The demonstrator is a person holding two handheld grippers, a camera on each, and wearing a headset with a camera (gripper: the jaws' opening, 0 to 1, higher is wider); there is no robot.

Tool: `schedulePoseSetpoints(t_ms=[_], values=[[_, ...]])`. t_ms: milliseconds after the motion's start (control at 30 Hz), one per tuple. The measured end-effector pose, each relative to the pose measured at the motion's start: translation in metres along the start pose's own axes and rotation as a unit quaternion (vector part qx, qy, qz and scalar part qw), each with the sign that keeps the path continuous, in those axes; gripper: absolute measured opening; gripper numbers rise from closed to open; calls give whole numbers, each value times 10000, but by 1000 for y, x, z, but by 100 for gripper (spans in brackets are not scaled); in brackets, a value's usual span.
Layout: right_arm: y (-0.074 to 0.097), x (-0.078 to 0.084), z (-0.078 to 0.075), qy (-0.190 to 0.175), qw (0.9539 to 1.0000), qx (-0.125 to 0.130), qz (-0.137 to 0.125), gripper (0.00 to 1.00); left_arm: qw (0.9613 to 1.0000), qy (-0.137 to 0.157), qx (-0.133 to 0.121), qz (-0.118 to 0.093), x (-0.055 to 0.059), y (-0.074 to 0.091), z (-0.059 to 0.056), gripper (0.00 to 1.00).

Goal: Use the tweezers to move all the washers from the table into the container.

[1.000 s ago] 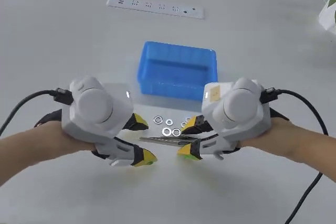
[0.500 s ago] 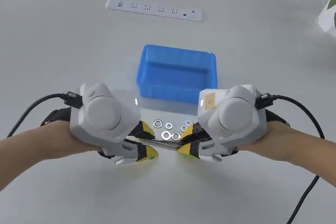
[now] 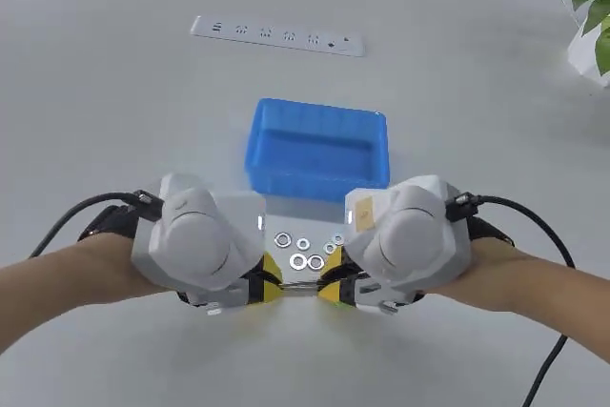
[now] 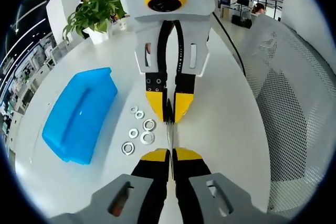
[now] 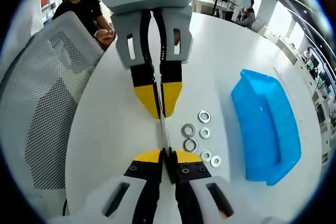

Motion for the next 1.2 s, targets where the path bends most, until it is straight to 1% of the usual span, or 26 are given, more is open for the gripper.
schedulePoseSetpoints(t_ms=[100, 167, 233, 267, 367, 400, 433, 467, 533, 633, 700, 733, 767, 800, 867, 900, 933, 967, 1000, 1033, 1067, 1100, 1200], values=[[2, -2, 1, -48, 9999, 37, -117, 9, 9999, -147, 24, 77, -5, 6, -2, 5], [4, -4, 1, -30, 9998, 68, -178, 8, 9998, -172, 17, 87, -10, 11, -4, 5], [5, -5, 2, -13, 9997, 100, -225, 8, 9998, -214, 8, 61, -13, 15, -4, 5], [6, -6, 2, -14, 9996, 112, -252, 8, 9996, -297, -2, 12, -16, 17, -4, 5], [10, -9, 2, -82, 9987, 153, -483, 8, 9994, -344, -5, -55, -21, 23, -5, 5], [10, -10, 4, -46, 9984, 147, -552, 8, 9993, -379, 5, -65, -24, 25, -7, 5], [11, -12, 4, 163, 9974, 191, -675, 7, 9992, -397, 9, -71, -26, 26, -8, 5], [12, -12, 6, 204, 9972, 211, -689, 7, 9991, -428, 13, -71, -27, 27, -9, 5], [13, -12, 8, 182, 9970, 215, -716, 7, 9990, -438, 20, -76, -30, 27, -12, 5], [15, -12, 8, 135, 9962, 249, -826, 7, 9988, -482, -15, -113, -34, 28, -14, 5], [18, -13, 9, 55, 9951, 264, -954, 7, 9980, -609, -32, -158, -39, 30, -17, 5], [19, -15, 11, -131, 9940, 230, -1064, 7, 9979, -606, -43, -215, -41, 32, -18, 5], [20, -15, 12, -281, 9926, 204, -1166, 8, 9980, -502, -63, -379, -47, 33, -20, 5], [22, -15, 12, -407, 9906, 210, -1288, 8, 9979, -479, -78, -435, -49, 33, -21, 5], [24, -11, 13, -379, 9906, 251, -1291, 8, 9975, -563, -109, -422, -51, 31, -24, 5], [25, -11, 13, -400, 9898, 282, -1335, 8, 9973, -565, -138, -453, -52, 31, -24, 5], [26, -11, 13, -468, 9891, 287, -1368, 8, 9973, -515, -150, -507, -54, 31, -23, 5], [27, -11, 13, -463, 9885, 315, -1404, 8, 9969, -500, -171, -578, -57, 31, -23, 5], [27, -10, 13, -436, 9883, 336, -1420, 8, 9965, -544, -176, -614, -59, 31, -24, 5], [29, -9, 13, -436, 9880, 357, -1440, 8, 9962, -504, -176, -684, -62, 30, -25, 5], [30, -8, 13, -448, 9876, 364, -1460, 8, 9954, -431, -197, -832, -68, 29, -26, 5], [31, -8, 14, -439, 9873, 373, -1483, 8, 9949, -406, -205, -898, -71, 28, -26, 5], [34, -5, 13, -494, 9862, 411, -1526, 8, 9937, -438, -207, -1014, -81, 24, -28, 5]])
Point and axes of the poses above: the centre of the closed fingertips' face, and the gripper's own axes: y roughly backward along the fingers, z roughly to its left, x roughly out of its underside, the point moved 1 cm from there along y, roughly backward along the fingers, and after that the axes turned 9 degrees about x, right-handed, at the moved point
